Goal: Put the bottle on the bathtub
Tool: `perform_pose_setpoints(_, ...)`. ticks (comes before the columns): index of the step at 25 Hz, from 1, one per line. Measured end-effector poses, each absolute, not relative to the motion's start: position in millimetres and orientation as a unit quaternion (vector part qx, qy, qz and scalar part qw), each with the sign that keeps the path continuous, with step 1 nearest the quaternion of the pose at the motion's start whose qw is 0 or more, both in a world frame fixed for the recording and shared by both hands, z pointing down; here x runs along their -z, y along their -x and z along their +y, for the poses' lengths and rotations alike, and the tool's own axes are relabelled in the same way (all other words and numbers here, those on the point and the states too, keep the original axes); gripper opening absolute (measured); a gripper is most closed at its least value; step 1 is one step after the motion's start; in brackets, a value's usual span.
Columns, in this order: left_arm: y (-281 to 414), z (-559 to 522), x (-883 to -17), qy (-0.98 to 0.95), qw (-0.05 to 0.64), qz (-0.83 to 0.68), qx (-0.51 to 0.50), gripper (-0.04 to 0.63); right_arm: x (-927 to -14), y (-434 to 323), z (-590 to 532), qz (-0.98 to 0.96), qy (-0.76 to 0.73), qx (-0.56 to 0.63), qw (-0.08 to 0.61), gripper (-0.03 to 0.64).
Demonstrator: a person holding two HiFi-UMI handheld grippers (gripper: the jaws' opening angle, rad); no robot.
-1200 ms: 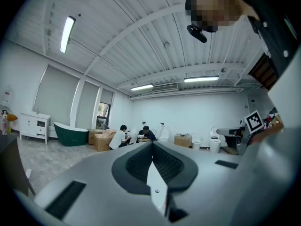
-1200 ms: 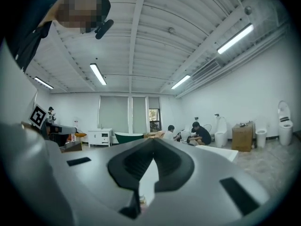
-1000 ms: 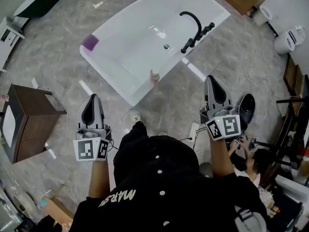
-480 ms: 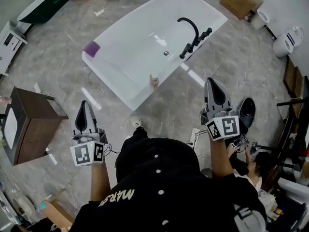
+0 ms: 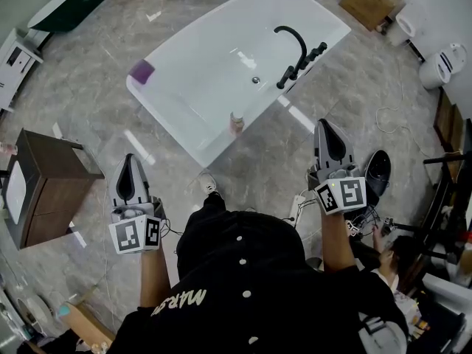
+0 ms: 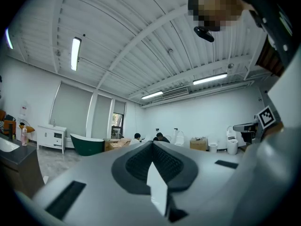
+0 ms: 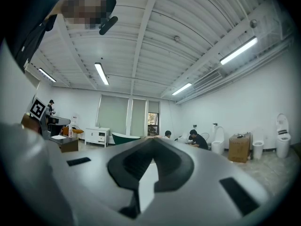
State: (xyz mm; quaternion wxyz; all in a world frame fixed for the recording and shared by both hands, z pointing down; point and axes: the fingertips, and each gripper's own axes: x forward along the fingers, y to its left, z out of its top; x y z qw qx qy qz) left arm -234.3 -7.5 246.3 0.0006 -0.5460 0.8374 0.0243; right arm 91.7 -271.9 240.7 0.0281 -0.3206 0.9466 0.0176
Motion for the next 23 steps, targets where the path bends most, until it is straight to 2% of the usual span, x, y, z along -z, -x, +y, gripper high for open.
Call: perform_pose_setpoints(23, 233, -14, -243, 0.549, 0.004, 0.835, -0.028, 0.011, -242, -75, -273, 0.953, 0.303, -0.016, 0.023, -0.005)
